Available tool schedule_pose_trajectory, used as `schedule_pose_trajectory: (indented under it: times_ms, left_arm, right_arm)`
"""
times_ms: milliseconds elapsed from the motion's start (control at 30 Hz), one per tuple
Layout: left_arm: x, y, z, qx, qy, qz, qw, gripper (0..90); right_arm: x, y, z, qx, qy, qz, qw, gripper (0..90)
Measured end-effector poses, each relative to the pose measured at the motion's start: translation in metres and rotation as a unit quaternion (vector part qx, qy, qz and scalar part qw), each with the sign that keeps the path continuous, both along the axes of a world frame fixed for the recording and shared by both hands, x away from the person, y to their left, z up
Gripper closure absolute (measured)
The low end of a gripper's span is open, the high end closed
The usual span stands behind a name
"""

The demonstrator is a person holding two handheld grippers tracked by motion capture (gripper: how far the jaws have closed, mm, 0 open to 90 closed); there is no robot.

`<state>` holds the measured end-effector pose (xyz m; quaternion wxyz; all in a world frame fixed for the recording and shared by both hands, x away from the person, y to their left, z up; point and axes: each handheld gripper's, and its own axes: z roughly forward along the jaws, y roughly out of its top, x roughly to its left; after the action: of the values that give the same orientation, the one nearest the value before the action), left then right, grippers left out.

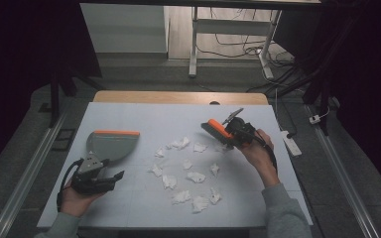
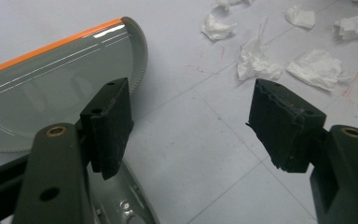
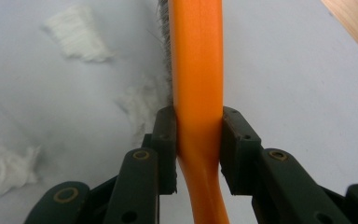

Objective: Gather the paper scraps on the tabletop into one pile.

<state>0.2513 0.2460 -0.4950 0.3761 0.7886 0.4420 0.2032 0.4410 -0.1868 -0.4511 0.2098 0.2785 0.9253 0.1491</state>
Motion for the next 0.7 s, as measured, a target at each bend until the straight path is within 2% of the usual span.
schedule_pose_trajectory:
  times_ms: [67, 200, 267, 333, 400, 533, 633, 700]
  left_arm:
    - [0.001, 0.000, 0.000, -0.001, 0.001, 0.001, 1.0000, 30.4]
    - [0.002, 0.000, 0.000, -0.003, 0.000, -0.002, 1.0000, 30.4]
    - [0.003, -0.001, 0.000, -0.003, 0.000, -0.004, 1.0000, 30.4]
    - [0.004, -0.002, 0.000, -0.001, 0.001, -0.007, 1.0000, 30.4]
    - [0.005, -0.003, 0.000, -0.001, 0.002, -0.009, 1.0000, 30.4]
    - [0.004, -0.002, 0.002, -0.006, -0.001, -0.009, 0.9999, 30.3]
    - [0.005, -0.002, 0.003, -0.006, -0.001, -0.009, 0.9999, 30.4]
    - [0.005, -0.002, 0.002, -0.006, 0.000, -0.009, 0.9999, 30.4]
  right_arm:
    - [-0.005, 0.006, 0.000, -0.005, 0.002, 0.011, 0.9999, 70.0]
    - [-0.015, 0.013, 0.001, 0.023, 0.027, 0.039, 0.9986, 70.2]
    - [-0.020, 0.015, 0.003, 0.042, 0.045, 0.052, 0.9967, 70.2]
    - [-0.024, 0.016, 0.005, 0.071, 0.070, 0.072, 0.9924, 70.2]
    - [-0.026, 0.014, 0.010, 0.086, 0.066, 0.074, 0.9913, 70.2]
    - [-0.024, 0.006, 0.021, 0.099, 0.031, 0.052, 0.9932, 70.1]
    - [-0.015, 0.005, 0.023, 0.102, 0.017, 0.042, 0.9937, 70.1]
    - [-0.003, 0.009, 0.022, 0.095, 0.022, 0.038, 0.9945, 70.1]
